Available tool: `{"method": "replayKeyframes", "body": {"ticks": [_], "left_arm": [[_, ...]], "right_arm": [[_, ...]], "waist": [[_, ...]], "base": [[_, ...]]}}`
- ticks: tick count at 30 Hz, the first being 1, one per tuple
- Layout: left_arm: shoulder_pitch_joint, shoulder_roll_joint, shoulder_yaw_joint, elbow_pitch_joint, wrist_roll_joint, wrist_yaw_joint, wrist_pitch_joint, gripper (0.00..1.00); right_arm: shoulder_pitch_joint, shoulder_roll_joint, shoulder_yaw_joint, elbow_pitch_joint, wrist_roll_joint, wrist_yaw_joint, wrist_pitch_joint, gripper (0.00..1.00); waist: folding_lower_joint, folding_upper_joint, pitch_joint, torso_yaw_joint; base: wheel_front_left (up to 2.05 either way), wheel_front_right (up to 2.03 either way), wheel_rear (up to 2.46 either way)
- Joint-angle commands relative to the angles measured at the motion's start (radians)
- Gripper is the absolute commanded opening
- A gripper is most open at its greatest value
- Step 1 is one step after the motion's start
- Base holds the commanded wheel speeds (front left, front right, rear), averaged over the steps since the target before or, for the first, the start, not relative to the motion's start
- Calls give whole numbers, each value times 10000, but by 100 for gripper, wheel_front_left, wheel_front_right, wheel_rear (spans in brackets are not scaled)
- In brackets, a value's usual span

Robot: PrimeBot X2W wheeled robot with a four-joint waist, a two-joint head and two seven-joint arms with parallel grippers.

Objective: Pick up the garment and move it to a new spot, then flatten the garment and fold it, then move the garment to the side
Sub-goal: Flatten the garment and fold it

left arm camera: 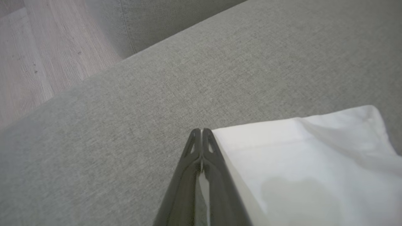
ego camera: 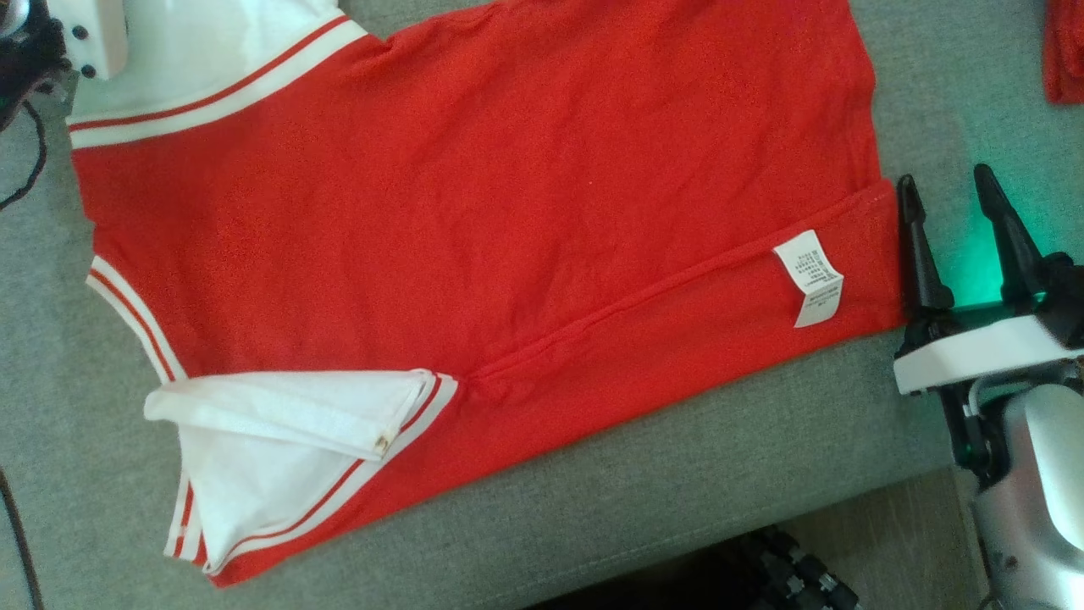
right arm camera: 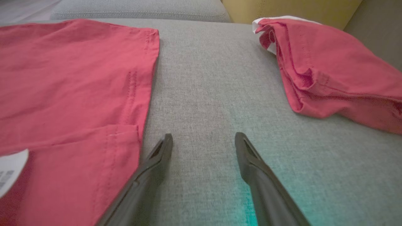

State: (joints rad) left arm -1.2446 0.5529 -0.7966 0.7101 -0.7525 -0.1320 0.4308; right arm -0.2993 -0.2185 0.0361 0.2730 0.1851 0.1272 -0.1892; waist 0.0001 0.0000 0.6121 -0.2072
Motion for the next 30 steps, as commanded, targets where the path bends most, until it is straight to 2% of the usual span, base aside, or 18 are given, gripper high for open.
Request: {"method": "replayKeyframes", "body": {"ticks": [1, 7, 11, 19, 30], "left_arm": [[-460, 588, 132, -320, -23, 14, -47, 0], [-358, 760, -289, -724, -160, 14, -588, 0], [-157, 888, -621, -1283, -257, 14, -1286, 0], [301, 1022, -1081, -2478, -434, 14, -2183, 0], [603, 1086, -1149, -3601, -459, 117, -2667, 0]], "right_arm": [[-65, -101, 199, -278, 118, 35, -45, 100], [-935, -163, 748, -523, 670, 35, 513, 100], [-2039, -244, 1355, -2, 1250, 35, 1857, 100], [-4166, -578, 2047, 2418, 1713, 35, 3868, 100], [-6331, -757, 2025, 5633, 1487, 35, 3883, 100]], "waist": [[-1, 0, -109, 40], [-1, 0, -615, 119], [-1, 0, -1133, 354], [-1, 0, -1700, 1174], [-1, 0, -1593, 1867]], "base": [[0, 0, 0], [0, 0, 0], [0, 0, 0], [0, 0, 0], [0, 0, 0]]}}
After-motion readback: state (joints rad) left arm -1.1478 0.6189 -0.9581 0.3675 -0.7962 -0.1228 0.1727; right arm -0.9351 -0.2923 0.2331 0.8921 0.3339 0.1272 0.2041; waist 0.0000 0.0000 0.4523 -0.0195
